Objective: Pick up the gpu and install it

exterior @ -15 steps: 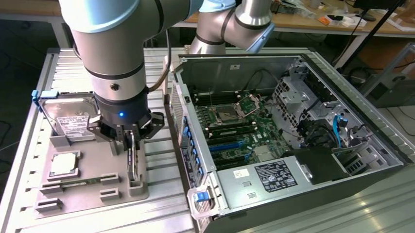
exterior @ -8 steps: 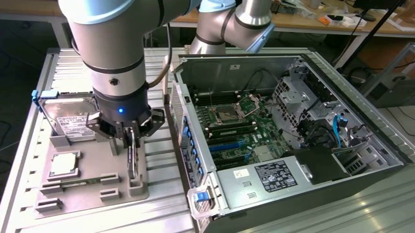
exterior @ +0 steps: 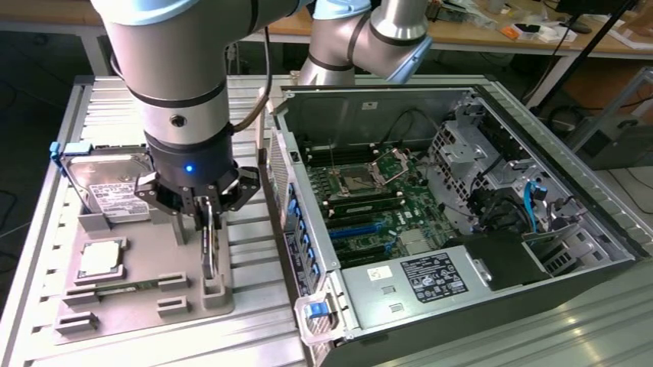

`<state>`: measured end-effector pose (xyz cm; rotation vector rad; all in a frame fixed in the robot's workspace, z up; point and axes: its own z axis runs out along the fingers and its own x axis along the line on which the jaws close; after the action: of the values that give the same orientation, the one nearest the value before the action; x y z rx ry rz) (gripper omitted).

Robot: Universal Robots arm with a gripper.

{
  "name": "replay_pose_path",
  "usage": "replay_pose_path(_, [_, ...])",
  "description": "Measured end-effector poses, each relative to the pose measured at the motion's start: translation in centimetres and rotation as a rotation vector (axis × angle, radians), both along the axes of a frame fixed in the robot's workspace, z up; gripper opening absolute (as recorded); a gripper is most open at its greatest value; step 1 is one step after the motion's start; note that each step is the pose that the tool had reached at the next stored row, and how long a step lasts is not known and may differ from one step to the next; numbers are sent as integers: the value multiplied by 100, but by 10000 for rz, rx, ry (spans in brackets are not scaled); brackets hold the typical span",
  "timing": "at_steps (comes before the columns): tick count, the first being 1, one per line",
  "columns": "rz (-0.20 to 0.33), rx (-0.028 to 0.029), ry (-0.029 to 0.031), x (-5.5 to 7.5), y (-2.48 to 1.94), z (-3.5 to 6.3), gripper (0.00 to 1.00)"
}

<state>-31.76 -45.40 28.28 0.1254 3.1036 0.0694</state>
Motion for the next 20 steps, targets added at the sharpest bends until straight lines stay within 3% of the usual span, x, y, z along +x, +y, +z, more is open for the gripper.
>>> replay_pose_path(12, [1, 1, 6, 0, 0, 180, 27])
replay_pose_path(20, [0, 0, 6, 0, 0, 189, 27])
